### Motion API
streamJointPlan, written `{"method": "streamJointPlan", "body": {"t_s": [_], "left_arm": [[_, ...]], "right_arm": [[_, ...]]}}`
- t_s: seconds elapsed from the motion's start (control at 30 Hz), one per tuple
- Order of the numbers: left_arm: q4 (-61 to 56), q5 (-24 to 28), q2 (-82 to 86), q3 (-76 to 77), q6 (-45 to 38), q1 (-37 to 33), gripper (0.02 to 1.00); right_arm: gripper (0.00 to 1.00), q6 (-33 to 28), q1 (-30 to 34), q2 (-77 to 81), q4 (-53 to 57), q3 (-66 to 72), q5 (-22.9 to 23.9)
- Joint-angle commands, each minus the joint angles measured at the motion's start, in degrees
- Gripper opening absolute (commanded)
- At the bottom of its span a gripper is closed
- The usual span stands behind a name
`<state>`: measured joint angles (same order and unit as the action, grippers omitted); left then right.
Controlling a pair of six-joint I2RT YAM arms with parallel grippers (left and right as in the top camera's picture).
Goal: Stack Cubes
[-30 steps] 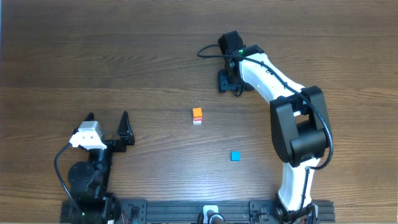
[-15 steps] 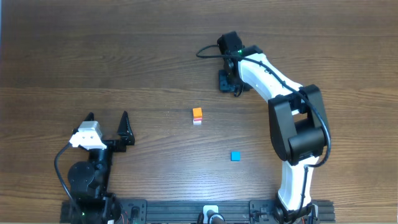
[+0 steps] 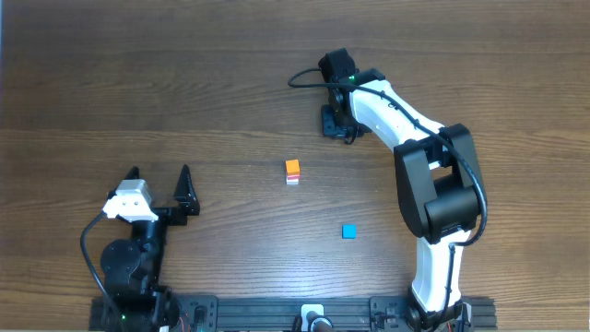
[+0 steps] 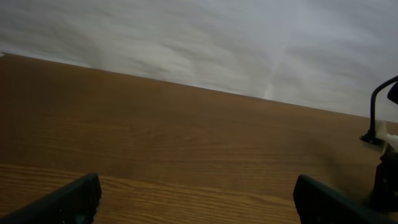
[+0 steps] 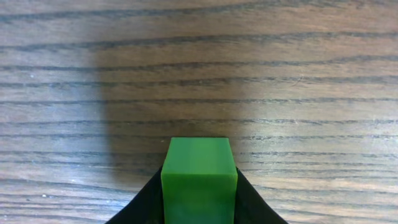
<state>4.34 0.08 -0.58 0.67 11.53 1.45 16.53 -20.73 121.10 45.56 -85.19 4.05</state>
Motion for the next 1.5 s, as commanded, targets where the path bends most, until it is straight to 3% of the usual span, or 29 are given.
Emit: {"method": "streamJointPlan", "body": {"t_s": [0.03, 0.4, 0.57, 0.7, 0.87, 1.07, 1.5], "left_arm": [[0.0, 0.6, 0.4, -0.3, -0.8, -0.3, 1.000], [0.0, 0.6, 0.4, -0.3, -0.8, -0.3, 0.998], [0.0, 0.6, 0.4, -0.3, -0.8, -0.3, 1.000], [0.0, 0.6, 0.4, -0.3, -0.9, -0.3, 1.000], [0.0, 0.6, 0.4, -0.3, -0.8, -0.3, 1.000], [0.0, 0.6, 0.4, -0.3, -0.8, -0.3, 1.000], [0.0, 0.6, 0.4, -0.3, -0.8, -0.3, 1.000]], "right_arm": [[0.194, 0.2, -0.3, 0.5, -0.2, -1.1, 0.3], [0.012, 0.6, -0.5, -2.0, 5.5, -3.6, 0.3], [0.012, 1.9, -1.3, -8.8, 11.5, -4.8, -0.2], [0.012, 6.3, -4.5, -15.3, 17.0, -4.8, -0.6], [0.012, 11.7, -13.8, -21.5, 18.9, -4.8, -0.1], [0.012, 18.6, -23.0, -21.9, 17.8, -4.8, 4.8], [0.012, 20.3, -22.3, -14.8, 16.1, -4.8, 4.8]]}}
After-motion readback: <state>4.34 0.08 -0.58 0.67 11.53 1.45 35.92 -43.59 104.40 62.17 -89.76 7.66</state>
